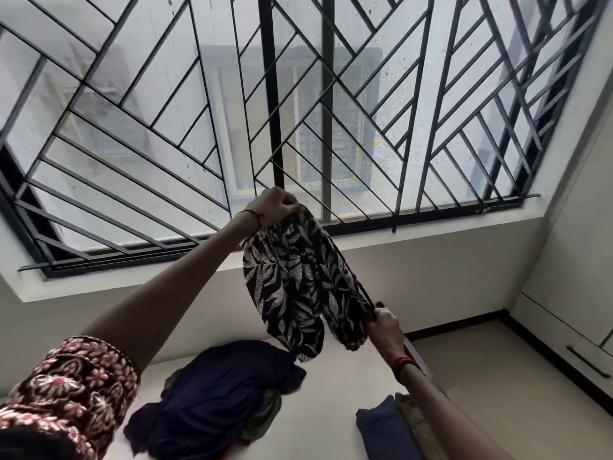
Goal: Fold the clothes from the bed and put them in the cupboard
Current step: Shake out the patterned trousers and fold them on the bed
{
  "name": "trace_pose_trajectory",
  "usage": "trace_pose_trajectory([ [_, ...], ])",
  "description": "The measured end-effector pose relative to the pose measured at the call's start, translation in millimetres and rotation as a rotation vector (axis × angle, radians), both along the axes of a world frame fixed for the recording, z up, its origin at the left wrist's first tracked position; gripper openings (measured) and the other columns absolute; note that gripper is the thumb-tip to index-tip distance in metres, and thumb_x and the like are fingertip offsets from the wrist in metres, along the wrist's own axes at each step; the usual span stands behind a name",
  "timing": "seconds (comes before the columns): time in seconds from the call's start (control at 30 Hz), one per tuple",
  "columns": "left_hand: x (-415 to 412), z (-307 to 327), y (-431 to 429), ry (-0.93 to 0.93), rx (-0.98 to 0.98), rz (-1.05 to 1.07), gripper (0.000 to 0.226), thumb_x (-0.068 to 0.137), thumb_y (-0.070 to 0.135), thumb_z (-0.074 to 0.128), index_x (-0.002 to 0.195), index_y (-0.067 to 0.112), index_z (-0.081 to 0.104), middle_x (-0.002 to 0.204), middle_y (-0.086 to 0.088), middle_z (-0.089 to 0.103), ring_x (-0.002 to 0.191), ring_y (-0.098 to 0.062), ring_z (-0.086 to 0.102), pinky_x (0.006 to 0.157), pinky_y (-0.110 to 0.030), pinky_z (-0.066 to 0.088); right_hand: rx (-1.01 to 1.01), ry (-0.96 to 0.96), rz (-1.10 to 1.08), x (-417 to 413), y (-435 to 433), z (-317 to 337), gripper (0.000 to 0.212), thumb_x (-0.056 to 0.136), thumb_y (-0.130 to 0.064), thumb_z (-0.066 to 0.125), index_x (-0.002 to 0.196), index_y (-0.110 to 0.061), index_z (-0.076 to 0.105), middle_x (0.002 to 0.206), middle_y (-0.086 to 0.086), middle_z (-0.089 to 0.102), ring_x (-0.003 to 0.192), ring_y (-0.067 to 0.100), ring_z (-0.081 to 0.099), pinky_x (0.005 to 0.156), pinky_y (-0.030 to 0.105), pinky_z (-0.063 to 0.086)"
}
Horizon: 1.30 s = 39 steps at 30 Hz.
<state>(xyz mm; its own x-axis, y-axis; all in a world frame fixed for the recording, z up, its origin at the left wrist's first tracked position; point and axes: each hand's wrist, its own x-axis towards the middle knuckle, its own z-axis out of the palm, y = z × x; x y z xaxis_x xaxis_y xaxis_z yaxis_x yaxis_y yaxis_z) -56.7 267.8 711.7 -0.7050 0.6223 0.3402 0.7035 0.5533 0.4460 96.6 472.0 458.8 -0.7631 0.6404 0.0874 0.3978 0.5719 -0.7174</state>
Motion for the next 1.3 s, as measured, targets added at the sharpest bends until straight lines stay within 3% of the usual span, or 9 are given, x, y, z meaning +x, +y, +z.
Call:
trace_pose_trajectory([
  [0.2,-19.0,-18.6,-35.1,-0.059,-0.052,0.089,0.020,0.090,0.022,0.062,0.094,0.006,0.073,0.087,-0.009,0.069,0.082,-0.019,0.061,0.068,-0.024,0.043,-0.055,0.012,0.114,11.4,40.0,22.9,0.018,0.078,-0.017,0.071,0.084,0.000,0.071,0.084,0.020,0.070,0.080,0.027,0.064,0.069,0.032,0.046],
  [0.37,-22.1,-37.8,-51.5,-0.096,-0.089,0.142,0.021,0.090,0.024,0.062,0.093,0.007,0.073,0.082,-0.006,0.066,0.079,-0.015,0.057,0.068,-0.023,0.039,-0.139,-0.017,0.319,24.3,63.6,40.9,0.007,0.077,0.001,0.073,0.083,0.003,0.073,0.068,0.007,0.066,0.048,-0.010,0.052,0.054,0.010,0.041],
  [0.5,-24.7,-51.7,-62.9,-0.136,-0.115,0.197,0.022,0.088,0.029,0.063,0.093,0.010,0.073,0.086,-0.010,0.069,0.085,-0.022,0.061,0.076,-0.034,0.047,-0.090,-0.086,0.405,29.4,77.9,52.1,0.013,0.072,0.002,0.076,0.076,-0.008,0.069,0.073,0.009,0.067,0.066,0.011,0.059,0.069,0.028,0.050],
  [0.6,-20.3,-62.3,-67.4,-0.141,-0.135,0.214,0.024,0.089,0.030,0.062,0.099,0.012,0.073,0.093,-0.012,0.070,0.090,-0.026,0.062,0.076,-0.034,0.047,-0.050,-0.151,0.370,27.6,80.6,56.3,0.025,0.074,0.007,0.068,0.077,-0.014,0.057,0.074,0.005,0.061,0.067,0.013,0.057,0.065,0.022,0.050],
  [0.73,-15.9,-77.3,-70.7,-0.118,-0.162,0.240,0.022,0.091,0.028,0.059,0.100,0.013,0.072,0.094,-0.011,0.070,0.086,-0.024,0.063,0.066,-0.028,0.042,-0.006,-0.264,0.384,24.6,86.1,54.8,0.023,0.079,-0.002,0.065,0.064,-0.019,0.062,0.067,0.003,0.063,0.062,0.009,0.056,0.059,0.018,0.043],
  [0.83,-20.5,-89.1,-76.3,-0.144,-0.090,0.271,0.020,0.091,0.027,0.060,0.096,0.012,0.073,0.093,-0.012,0.070,0.089,-0.028,0.064,0.069,-0.030,0.043,-0.103,-0.157,0.367,30.2,83.8,58.9,0.019,0.084,-0.008,0.066,0.069,-0.014,0.056,0.061,-0.002,0.056,0.047,-0.006,0.051,0.050,0.007,0.037],
  [0.9,-22.8,-96.7,-77.4,-0.158,-0.054,0.300,0.017,0.089,0.022,0.063,0.096,0.010,0.074,0.095,-0.014,0.071,0.093,-0.029,0.064,0.076,-0.032,0.046,-0.116,-0.028,0.296,30.5,85.5,55.0,0.010,0.087,-0.011,0.066,0.079,-0.010,0.060,0.065,-0.005,0.058,0.054,-0.006,0.055,0.053,0.006,0.039],
  [1.1,-28.6,-130.1,-73.9,-0.238,0.032,0.335,0.015,0.083,0.011,0.068,0.094,0.002,0.074,0.102,-0.020,0.067,0.105,-0.030,0.059,0.093,-0.032,0.044,-0.097,0.033,0.172,20.3,76.4,39.8,0.015,0.097,-0.009,0.050,0.094,-0.002,0.063,0.089,0.014,0.064,0.085,0.023,0.057,0.073,0.028,0.039],
  [1.3,-3.1,-162.4,-57.0,-0.310,0.115,0.236,0.017,0.083,0.008,0.069,0.094,-0.004,0.073,0.105,-0.020,0.063,0.104,-0.029,0.057,0.089,-0.022,0.042,-0.384,0.155,0.106,25.1,52.9,31.3,0.009,0.088,-0.010,0.065,0.093,-0.006,0.059,0.084,0.006,0.061,0.077,0.013,0.056,0.060,0.004,0.040],
])
